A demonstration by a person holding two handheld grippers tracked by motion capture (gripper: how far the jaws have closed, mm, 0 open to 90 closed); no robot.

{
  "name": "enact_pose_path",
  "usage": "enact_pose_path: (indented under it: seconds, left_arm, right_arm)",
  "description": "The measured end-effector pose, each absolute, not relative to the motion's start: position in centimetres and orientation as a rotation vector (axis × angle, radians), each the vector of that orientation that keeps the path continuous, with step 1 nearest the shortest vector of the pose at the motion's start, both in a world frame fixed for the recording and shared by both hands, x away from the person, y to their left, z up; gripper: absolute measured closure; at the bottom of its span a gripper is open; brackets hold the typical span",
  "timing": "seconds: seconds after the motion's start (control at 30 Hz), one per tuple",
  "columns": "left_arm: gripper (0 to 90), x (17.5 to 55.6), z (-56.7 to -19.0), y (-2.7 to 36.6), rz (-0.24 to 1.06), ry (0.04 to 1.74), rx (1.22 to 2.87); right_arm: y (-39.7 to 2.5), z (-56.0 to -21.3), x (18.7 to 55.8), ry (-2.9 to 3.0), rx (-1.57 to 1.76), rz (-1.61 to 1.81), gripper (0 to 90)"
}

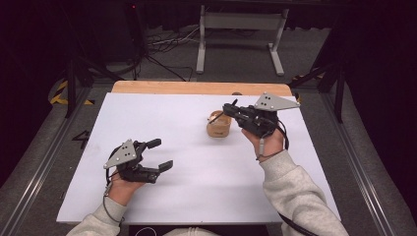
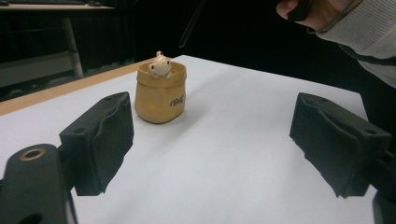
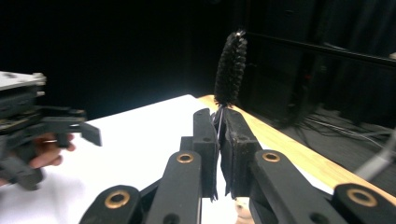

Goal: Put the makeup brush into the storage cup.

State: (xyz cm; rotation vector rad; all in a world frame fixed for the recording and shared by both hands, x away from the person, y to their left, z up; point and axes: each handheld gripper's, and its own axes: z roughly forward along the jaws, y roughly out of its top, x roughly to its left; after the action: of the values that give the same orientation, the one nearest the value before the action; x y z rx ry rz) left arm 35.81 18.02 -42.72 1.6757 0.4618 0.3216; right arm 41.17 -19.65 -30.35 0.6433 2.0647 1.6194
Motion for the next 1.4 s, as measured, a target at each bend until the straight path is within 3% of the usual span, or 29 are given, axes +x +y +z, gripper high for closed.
enact_pose_path:
  seconds: [0.7, 1.4]
  left_arm:
    - [14.8, 35.9, -42.8, 18.2, 0.311, 0.465, 1.658]
    - [14.8, 35.9, -42.9, 18.2, 0.3, 0.457, 1.661]
  right_arm:
    - [-20.1, -30.5, 42.2, 1.903, 0.888, 1.438, 85.4]
    - [-19.6, -33.5, 44.2, 1.937, 0.917, 1.407, 85.2]
